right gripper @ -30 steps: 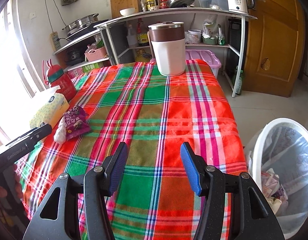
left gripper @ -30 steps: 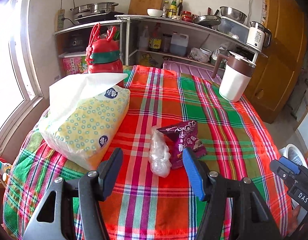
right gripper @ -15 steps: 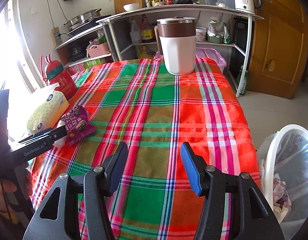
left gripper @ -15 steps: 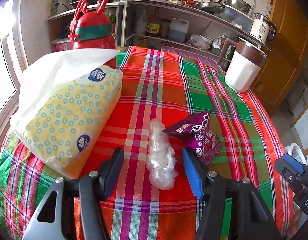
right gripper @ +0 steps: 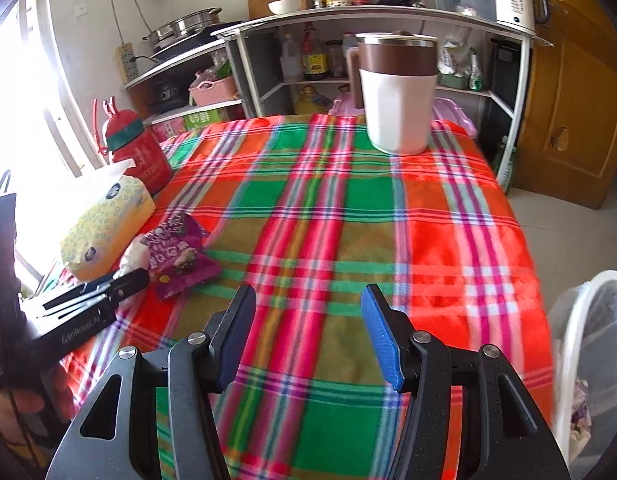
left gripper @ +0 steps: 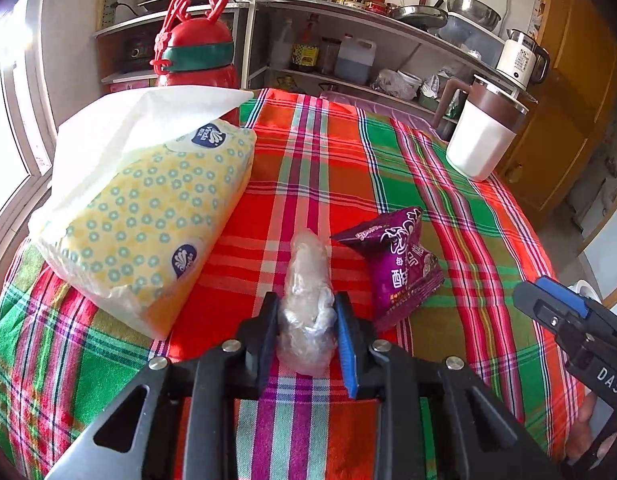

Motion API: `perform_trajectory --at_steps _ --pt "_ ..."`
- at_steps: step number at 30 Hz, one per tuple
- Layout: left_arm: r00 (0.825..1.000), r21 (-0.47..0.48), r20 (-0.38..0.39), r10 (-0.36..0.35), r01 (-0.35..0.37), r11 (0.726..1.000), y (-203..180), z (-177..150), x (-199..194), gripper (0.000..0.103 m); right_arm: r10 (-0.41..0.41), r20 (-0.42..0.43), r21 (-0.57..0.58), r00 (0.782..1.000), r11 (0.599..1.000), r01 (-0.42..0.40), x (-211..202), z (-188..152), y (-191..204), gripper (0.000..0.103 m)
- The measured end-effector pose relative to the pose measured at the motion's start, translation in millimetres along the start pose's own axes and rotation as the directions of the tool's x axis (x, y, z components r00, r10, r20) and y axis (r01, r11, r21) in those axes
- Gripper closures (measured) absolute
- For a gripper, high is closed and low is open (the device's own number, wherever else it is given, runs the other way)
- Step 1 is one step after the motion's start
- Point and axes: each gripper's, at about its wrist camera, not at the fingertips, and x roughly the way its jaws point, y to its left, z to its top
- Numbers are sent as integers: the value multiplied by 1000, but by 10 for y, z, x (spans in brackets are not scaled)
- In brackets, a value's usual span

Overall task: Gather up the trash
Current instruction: 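Grasp the clear plastic bag with the left gripper while the right grasps the purple packet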

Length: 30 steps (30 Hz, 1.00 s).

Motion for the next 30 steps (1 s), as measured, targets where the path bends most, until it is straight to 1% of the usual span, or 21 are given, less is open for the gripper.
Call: perform_trajectory --at_steps 3,5,10,12,16,22,25,27,29,30 --pt "1000 -9 11 -5 6 1000 47 -55 -88 74 49 2 -20 999 999 -49 59 60 116 47" --pt "1000 -25 14 -8 8 1000 94 -90 -135 74 95 2 -33 995 995 -95 111 100 207 47" --pt "1000 -61 28 2 0 998 233 -167 -230 74 164 -4 -73 986 984 -164 207 142 415 47" --pt "1000 -76 28 6 -3 997 279 -183 -244 74 186 -19 -98 982 977 -187 273 162 500 44" --pt "1000 -96 20 1 0 995 343 -209 -222 74 199 -47 -153 979 967 -204 395 202 677 38" --pt "1000 -104 16 -6 8 995 364 -213 -193 74 134 -100 -170 986 974 -150 628 222 773 37" --pt "1000 -96 18 -2 4 995 358 -216 -185 74 124 -120 -163 985 976 -143 691 211 752 37" --pt "1000 -91 19 0 2 996 355 -224 -185 74 120 -117 -161 986 977 -138 704 208 739 38" --pt "1000 -90 19 -4 5 996 344 -217 -178 74 120 -113 -162 986 977 -138 704 200 737 45" --pt "1000 -91 19 -4 6 996 345 -218 -178 74 118 -111 -163 987 977 -135 698 190 734 45"
